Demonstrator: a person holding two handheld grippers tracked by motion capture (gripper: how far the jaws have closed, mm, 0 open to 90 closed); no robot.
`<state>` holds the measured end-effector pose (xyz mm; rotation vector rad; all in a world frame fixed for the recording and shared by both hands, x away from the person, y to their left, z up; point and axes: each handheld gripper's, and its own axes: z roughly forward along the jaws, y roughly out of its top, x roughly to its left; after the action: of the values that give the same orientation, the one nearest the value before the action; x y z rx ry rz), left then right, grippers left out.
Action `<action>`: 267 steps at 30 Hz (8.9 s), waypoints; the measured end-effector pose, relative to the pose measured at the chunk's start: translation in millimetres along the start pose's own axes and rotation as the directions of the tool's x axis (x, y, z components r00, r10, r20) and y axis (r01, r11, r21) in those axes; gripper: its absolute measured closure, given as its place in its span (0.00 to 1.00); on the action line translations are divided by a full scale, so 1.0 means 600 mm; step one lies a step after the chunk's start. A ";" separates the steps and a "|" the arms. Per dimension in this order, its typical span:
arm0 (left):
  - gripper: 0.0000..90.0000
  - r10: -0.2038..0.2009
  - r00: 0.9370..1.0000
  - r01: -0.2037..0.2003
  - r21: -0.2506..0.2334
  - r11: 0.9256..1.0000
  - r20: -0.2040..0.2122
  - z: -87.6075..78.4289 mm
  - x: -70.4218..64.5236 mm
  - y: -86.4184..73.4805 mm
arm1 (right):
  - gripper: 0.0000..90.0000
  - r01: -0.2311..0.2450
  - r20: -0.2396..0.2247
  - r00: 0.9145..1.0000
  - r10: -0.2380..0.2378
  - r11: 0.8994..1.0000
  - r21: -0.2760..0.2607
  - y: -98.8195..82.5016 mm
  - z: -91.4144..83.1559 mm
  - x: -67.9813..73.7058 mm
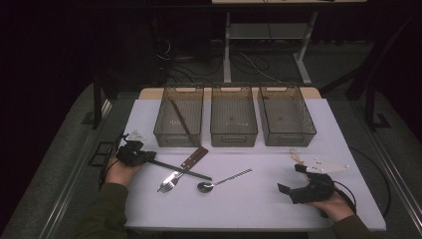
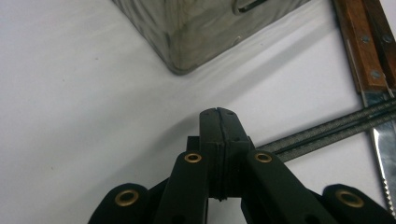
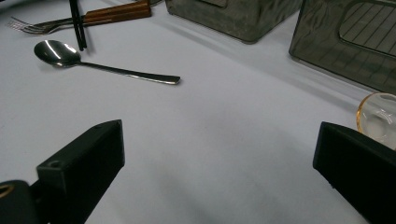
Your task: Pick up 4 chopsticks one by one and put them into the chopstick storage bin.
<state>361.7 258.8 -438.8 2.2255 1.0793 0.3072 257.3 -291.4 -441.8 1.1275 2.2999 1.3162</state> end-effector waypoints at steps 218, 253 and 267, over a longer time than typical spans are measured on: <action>0.96 0.160 0.974 -0.123 -0.217 0.968 0.162 -0.055 -0.117 0.076 | 0.02 0.011 -0.013 1.000 -0.011 1.000 -0.008 0.001 0.013 0.012; 0.96 0.046 0.995 -0.025 -0.244 0.970 0.083 -0.024 -0.050 0.220 | 0.02 -0.015 -0.011 1.000 0.015 0.999 -0.035 0.003 0.003 0.008; 0.96 -0.015 1.000 0.015 -0.222 0.975 0.000 0.010 -0.006 0.271 | 0.02 -0.021 -0.017 1.000 0.020 0.999 -0.050 0.003 -0.002 0.007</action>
<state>463.0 178.7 -339.5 2.0181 1.0100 0.4026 254.8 -288.7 -439.0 1.1310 2.2597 1.3873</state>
